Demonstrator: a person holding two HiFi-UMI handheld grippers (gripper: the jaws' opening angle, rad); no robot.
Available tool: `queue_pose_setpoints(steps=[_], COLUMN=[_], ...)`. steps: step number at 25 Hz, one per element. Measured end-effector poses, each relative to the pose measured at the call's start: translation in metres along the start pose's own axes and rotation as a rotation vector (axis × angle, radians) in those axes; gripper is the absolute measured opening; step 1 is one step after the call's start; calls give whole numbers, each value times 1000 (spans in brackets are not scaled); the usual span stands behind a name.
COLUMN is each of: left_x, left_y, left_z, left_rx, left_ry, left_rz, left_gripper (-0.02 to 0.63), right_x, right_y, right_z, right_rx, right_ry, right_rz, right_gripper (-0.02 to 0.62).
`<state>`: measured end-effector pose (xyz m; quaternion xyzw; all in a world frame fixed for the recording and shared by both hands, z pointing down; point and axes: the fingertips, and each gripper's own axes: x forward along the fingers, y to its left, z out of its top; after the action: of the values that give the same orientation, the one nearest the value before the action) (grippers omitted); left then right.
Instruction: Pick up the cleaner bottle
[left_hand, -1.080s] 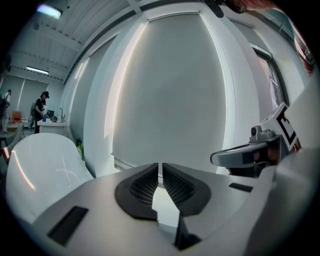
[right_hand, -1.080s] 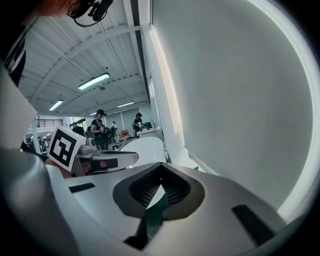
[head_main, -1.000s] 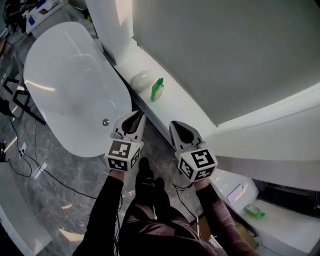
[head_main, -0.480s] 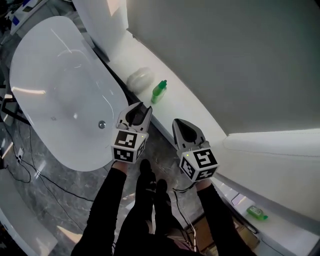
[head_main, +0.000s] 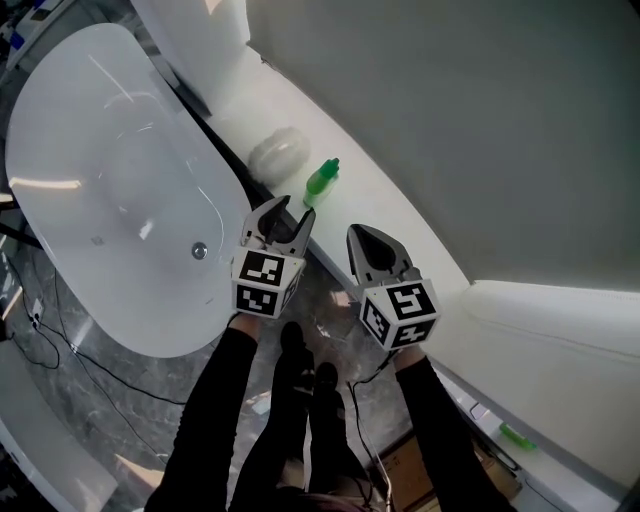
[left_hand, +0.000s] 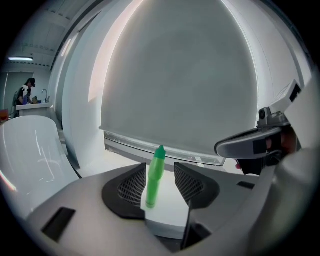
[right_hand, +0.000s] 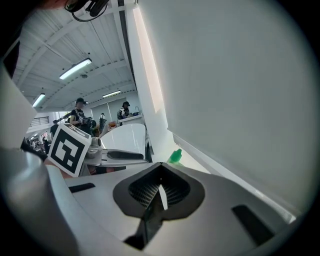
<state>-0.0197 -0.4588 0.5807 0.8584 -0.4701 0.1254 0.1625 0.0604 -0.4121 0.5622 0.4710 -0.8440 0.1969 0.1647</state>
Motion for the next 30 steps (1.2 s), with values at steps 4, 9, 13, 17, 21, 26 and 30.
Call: queue_pose_setpoints(steps=[4,9,13,17,21,26,30], left_x=[22,46,61,76,93,112,126], left_y=[4,10,13,16,20,21,20], left_z=[-18,-40,-55,-70,-82,-93,-99], left_rx=[1,9,34,43,57,96,113], left_ry=[21,48,69,86,100,117,129], left_rz=[-4,-1,-1,1,-7,-27,-46], left_gripper=[200,233,245,256,256,256,256], right_x=[22,43,52,57,65,72,75], right_y=[-15,-29,-35,-41,-46,-51,-55], right_z=[-6,-23,-36,-48,-59,-68,-73], right_rx=[7,22,25,25,35,48,61], right_ry=[-7,-5,1,13,16,17,17], right_rz=[-6,-17,-23,-30,-34,-38,-44], right_gripper=[2,2,2,2,2,2,0])
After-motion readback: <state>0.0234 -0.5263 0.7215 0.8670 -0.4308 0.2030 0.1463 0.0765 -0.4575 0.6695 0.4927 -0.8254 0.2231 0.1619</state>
